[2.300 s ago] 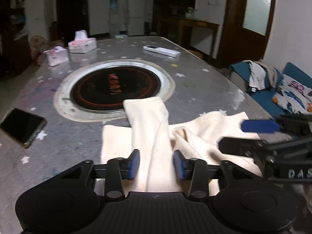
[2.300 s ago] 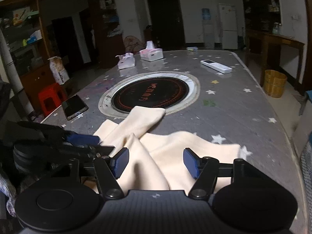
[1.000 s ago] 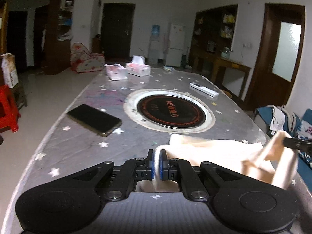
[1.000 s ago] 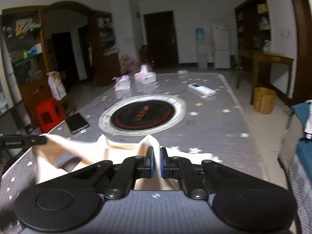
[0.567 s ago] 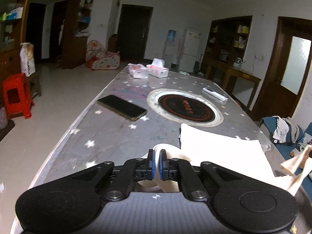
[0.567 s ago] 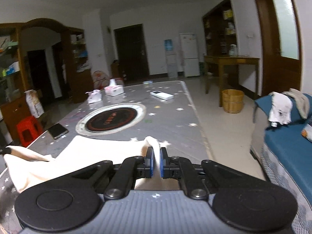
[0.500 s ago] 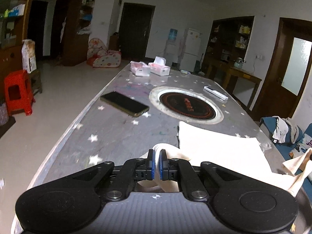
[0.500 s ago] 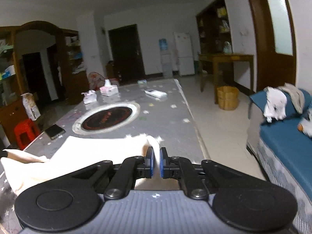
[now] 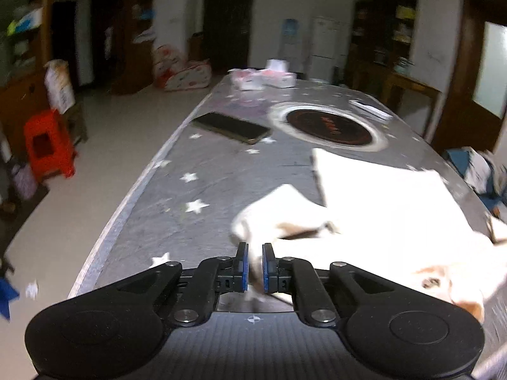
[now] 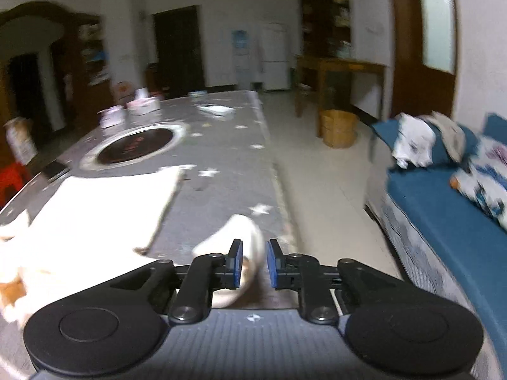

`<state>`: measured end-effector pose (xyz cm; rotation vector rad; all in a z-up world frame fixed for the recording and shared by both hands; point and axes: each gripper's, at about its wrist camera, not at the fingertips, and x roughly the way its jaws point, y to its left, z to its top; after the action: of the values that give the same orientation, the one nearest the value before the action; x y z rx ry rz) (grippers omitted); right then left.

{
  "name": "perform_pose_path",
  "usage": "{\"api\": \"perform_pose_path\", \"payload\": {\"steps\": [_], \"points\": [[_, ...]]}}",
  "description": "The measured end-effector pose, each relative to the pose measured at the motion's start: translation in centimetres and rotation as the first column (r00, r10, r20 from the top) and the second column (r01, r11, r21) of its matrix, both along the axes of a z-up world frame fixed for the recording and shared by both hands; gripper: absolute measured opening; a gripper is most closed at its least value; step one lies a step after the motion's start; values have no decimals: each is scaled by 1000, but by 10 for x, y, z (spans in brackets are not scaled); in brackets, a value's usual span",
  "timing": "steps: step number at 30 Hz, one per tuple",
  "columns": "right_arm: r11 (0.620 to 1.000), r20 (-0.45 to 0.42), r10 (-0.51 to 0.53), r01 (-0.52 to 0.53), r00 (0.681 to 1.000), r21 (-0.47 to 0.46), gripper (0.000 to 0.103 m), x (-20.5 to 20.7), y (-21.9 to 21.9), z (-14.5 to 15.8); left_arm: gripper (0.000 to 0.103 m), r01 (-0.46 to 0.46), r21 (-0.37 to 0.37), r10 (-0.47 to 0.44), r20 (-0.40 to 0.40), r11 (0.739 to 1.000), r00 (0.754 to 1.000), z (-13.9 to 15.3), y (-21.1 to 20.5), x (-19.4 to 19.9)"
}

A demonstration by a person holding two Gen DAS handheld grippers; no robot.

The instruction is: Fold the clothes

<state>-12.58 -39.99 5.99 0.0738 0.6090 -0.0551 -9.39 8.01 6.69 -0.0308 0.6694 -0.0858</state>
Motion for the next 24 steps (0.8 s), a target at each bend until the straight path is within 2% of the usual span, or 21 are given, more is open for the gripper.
{"api": "perform_pose_path", "payload": {"steps": [3, 6, 9, 13, 20, 22, 24], "points": [[989, 15, 148, -148, 989, -26, 20, -4, 27, 12, 15, 100, -19, -100, 15, 995, 995, 9, -21, -11], [955, 10, 295, -295, 955, -3, 23, -3, 55, 17, 32, 211, -45, -210, 34, 976, 977, 14, -45, -20], [905, -8, 425, -425, 905, 20, 25, 0, 84, 15, 40, 320, -58, -318, 31, 946, 947, 11, -70, -25], [825, -44, 565, -565, 824, 20, 30, 2, 127, 10, 41, 421, -47, -421, 5, 906, 907, -1, -97, -27], [743, -128, 664, -669, 736, 7, 33, 5, 170, -15, 39, 474, -10, -474, -30, 880, 880, -22, -112, -21], [743, -149, 661, -669, 736, -12, 33, 4, 176, -21, 22, 482, -4, -482, -38, 876, 875, -27, -113, -19], [745, -171, 654, -667, 737, -26, 30, 3, 178, -25, 14, 494, 2, -494, -33, 869, 869, -28, -114, -20]]}}
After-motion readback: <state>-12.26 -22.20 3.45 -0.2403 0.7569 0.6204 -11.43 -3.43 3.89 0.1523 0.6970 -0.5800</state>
